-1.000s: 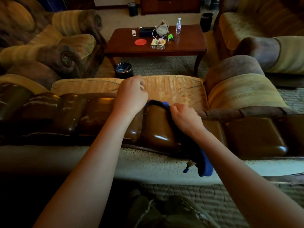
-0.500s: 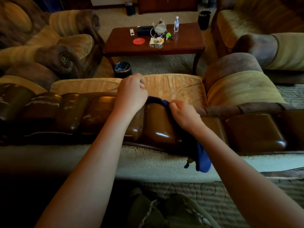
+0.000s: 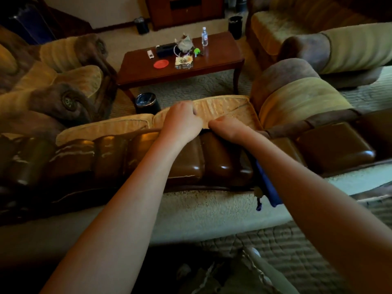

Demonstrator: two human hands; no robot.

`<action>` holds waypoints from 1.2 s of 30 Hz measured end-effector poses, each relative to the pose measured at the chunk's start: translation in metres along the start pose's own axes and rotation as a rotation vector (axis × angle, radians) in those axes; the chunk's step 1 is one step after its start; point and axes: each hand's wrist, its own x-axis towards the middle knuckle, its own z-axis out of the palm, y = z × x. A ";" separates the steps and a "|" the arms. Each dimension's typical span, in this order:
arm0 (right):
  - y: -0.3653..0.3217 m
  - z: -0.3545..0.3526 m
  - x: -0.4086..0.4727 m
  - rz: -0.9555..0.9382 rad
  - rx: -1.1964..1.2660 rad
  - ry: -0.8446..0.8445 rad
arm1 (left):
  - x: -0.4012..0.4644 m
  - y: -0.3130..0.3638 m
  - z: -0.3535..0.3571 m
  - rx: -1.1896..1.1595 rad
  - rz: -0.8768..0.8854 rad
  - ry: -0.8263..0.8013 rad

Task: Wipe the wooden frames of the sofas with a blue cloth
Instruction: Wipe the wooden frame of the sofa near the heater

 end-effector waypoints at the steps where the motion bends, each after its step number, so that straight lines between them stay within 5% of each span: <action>1: 0.001 0.001 0.001 0.043 0.021 0.008 | 0.002 -0.001 -0.004 -0.001 0.003 -0.069; 10: 0.008 0.043 -0.065 0.051 0.132 0.539 | 0.017 -0.005 -0.031 -0.030 0.076 -0.655; 15: -0.016 0.100 -0.093 0.049 0.230 1.078 | 0.012 -0.001 -0.031 0.133 0.300 -0.714; 20: -0.049 0.146 -0.098 0.023 0.415 1.303 | 0.020 -0.008 -0.033 0.099 0.297 -0.790; 23: -0.046 0.131 -0.101 -0.055 0.331 1.269 | 0.029 -0.010 -0.035 0.115 0.256 -0.831; 29: -0.032 0.060 -0.095 0.103 0.324 0.707 | 0.031 -0.002 -0.033 0.101 0.199 -0.926; 36: -0.050 0.079 -0.114 -0.109 0.300 0.737 | 0.047 -0.011 -0.049 -0.138 -0.005 -1.011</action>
